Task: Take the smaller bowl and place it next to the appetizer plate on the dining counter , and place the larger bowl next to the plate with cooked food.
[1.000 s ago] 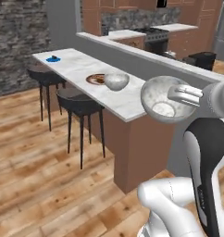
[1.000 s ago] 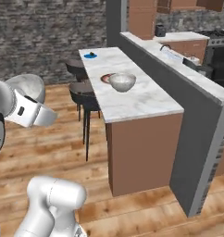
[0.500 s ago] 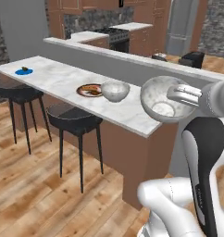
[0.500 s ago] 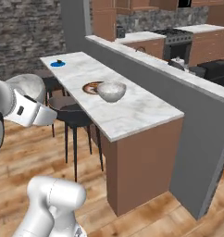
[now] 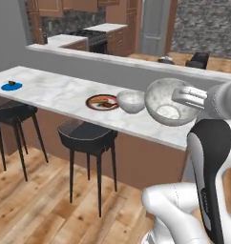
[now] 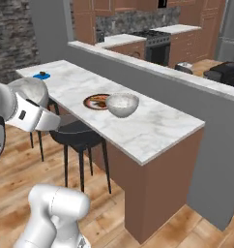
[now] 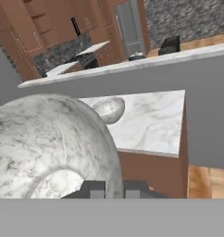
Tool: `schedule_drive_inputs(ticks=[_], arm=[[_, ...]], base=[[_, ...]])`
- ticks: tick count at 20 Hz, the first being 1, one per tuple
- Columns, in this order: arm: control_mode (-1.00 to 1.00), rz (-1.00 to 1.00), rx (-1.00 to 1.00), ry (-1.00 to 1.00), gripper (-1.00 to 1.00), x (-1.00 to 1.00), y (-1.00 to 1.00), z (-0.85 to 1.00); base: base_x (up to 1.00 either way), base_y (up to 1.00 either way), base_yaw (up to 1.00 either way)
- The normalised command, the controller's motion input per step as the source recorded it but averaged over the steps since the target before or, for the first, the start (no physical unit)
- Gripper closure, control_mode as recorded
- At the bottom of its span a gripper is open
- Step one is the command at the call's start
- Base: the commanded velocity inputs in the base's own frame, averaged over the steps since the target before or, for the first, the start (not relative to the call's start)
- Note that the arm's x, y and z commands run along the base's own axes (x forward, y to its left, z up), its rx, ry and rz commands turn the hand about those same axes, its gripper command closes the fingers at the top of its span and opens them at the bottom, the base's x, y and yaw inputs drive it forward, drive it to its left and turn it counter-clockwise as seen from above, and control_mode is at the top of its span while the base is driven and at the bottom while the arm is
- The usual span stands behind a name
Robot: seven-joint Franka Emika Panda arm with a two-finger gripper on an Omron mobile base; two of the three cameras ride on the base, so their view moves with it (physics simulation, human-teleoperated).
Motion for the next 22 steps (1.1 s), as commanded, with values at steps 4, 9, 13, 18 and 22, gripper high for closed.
schedule_drive_inputs(ticks=[4, 9, 13, 18, 22], arm=[[1.00, 0.00, 0.00, 0.00, 1.00, 0.00, 0.00, 0.00], [1.00, 0.00, 0.00, 0.00, 1.00, 0.00, 0.00, 0.00], [1.00, 0.00, 0.00, 0.00, 1.00, 0.00, 0.00, 0.00], [1.00, 0.00, 0.00, 0.00, 1.00, 0.00, 0.00, 0.00], [1.00, 0.00, 0.00, 0.00, 1.00, 0.00, 0.00, 0.00]], base=[[0.00, 1.00, -0.31], [0.00, 1.00, -0.25], [0.04, 1.00, -0.24], [0.22, 1.00, -0.25], [0.39, 1.00, -0.25]])
